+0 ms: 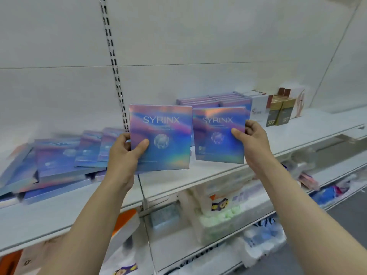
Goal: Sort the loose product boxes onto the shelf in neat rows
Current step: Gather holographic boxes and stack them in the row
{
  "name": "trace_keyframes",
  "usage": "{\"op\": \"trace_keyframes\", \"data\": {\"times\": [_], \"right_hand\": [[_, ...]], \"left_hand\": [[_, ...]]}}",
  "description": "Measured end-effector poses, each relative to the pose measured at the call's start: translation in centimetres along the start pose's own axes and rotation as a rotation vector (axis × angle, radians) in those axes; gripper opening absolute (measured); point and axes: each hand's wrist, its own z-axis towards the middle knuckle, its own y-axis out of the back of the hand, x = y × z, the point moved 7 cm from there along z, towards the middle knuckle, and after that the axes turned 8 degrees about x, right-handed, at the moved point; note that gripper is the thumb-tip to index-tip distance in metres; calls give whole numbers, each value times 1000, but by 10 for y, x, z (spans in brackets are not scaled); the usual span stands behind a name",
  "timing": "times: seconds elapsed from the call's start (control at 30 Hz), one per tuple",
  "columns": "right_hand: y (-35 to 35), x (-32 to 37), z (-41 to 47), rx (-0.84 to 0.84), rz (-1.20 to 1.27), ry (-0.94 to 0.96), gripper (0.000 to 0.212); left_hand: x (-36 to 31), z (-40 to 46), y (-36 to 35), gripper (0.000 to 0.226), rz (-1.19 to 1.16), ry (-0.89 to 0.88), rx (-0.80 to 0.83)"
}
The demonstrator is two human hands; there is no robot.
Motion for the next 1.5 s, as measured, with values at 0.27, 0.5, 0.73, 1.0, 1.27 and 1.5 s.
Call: {"op": "trace_keyframes", "data": {"times": [0.27,0.5,0.73,1.0,1.27,1.5], "right_hand": [[-3,-44,104,145,-101,-7,58],[-10,-47,140,91,-587,249,33],[1,-37,152,17,-530,240,45],[15,-10,179,391,80,57,28],[96,-21,226,332,15,21,21],[116,-45,231,264,-206,82,23]], "left_hand": [[5,71,-46,18,-11,-36,-67],[22,94,-70,19,35,-12,-94],[41,101,-115,19,-6,-4,-104],[41,116,-189,24,61,-40,-50],[25,143,-205,58,1033,-401,-229],[42,154,-213,75,1152,-361,-191]]}}
